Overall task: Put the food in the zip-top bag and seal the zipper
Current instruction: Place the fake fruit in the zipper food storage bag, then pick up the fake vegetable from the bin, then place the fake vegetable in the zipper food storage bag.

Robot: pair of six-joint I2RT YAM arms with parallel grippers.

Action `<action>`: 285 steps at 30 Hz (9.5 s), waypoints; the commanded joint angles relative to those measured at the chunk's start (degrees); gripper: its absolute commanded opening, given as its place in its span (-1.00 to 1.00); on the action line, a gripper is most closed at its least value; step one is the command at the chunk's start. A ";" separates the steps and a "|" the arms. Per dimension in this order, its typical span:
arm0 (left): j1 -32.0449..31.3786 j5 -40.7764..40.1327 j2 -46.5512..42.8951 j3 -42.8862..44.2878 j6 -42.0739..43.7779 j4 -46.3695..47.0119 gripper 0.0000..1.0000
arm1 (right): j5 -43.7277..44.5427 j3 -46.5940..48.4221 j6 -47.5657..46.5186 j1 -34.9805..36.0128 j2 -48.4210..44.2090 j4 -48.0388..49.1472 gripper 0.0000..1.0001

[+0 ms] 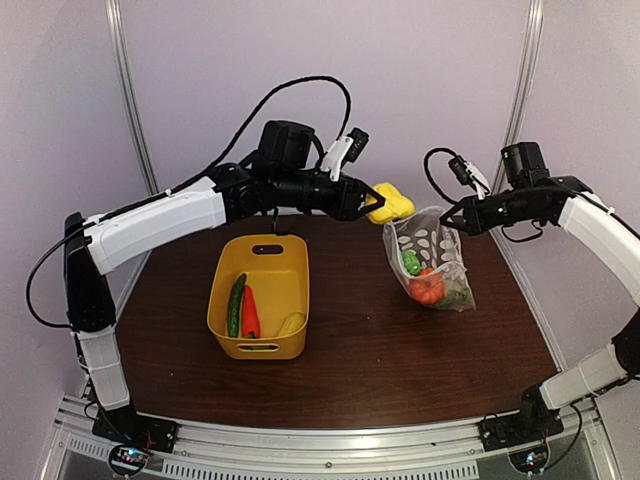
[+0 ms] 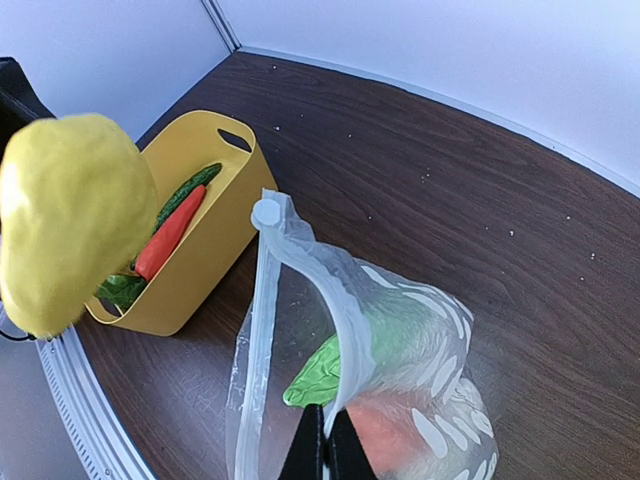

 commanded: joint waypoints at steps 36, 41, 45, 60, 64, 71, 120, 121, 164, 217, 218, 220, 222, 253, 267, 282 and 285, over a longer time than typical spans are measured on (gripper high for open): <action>-9.70 -22.17 15.76 11.86 10.09 -3.92 -0.36 | -8.99 6.99 3.56 5.59 3.41 -0.35 -1.00; -10.85 -22.49 18.33 13.13 10.74 -2.09 -0.35 | -10.65 7.07 4.72 5.59 3.44 0.54 -1.00; -11.21 -20.41 19.53 12.63 10.87 -0.31 -0.34 | -11.02 6.47 4.94 5.59 2.89 1.14 -1.00; -12.37 -10.13 19.94 9.79 9.20 4.30 0.46 | -10.65 4.02 4.73 4.95 0.59 2.32 -1.00; -12.37 -10.57 18.88 9.73 9.40 2.70 0.44 | -10.82 3.89 4.73 4.35 0.10 2.30 -1.00; -12.34 -13.69 6.07 -3.46 10.57 5.90 0.50 | -1.94 1.57 3.36 2.49 -0.13 2.42 -1.00; 4.55 -32.23 -21.61 -24.62 -5.17 -28.75 0.57 | 11.60 0.80 0.99 1.54 2.57 2.20 -1.00; 5.57 -31.66 -20.98 -24.52 -4.64 -30.71 0.54 | 11.49 1.07 1.07 1.55 2.73 2.05 -1.00; 10.12 -23.75 2.52 -28.72 -13.40 -29.26 -0.16 | 13.62 -2.42 -0.02 1.53 -2.68 2.40 -1.00; -8.68 -5.88 3.53 -14.57 -4.01 56.59 -1.00 | -3.85 5.75 5.93 1.54 3.10 -1.05 -1.00; -8.91 -6.91 4.65 -14.41 -4.43 58.62 -1.00 | -4.88 5.43 7.62 1.55 2.93 -0.49 -1.00; -8.94 -8.08 6.65 -12.93 -6.67 60.14 -1.00 | -5.81 5.18 8.39 1.54 2.70 0.08 -1.00; -9.04 -7.84 7.39 -11.91 -7.31 59.08 -1.00 | -5.10 5.09 8.63 1.52 2.16 0.45 -1.00; -6.48 12.64 -4.24 -12.05 -14.79 8.32 -1.00 | 22.14 6.81 -3.91 1.46 1.99 5.94 -1.00; -2.99 37.79 6.16 -13.97 -39.41 12.05 -1.00 | 11.33 -2.72 1.48 1.79 4.81 9.48 -1.00; -2.15 37.47 18.81 -10.75 -71.33 39.01 -1.00 | 3.05 -5.25 0.28 5.67 1.92 7.62 -1.00; -1.57 31.50 22.99 -6.81 -77.12 42.68 -1.00 | 2.52 -5.00 0.88 5.94 1.10 7.43 -1.00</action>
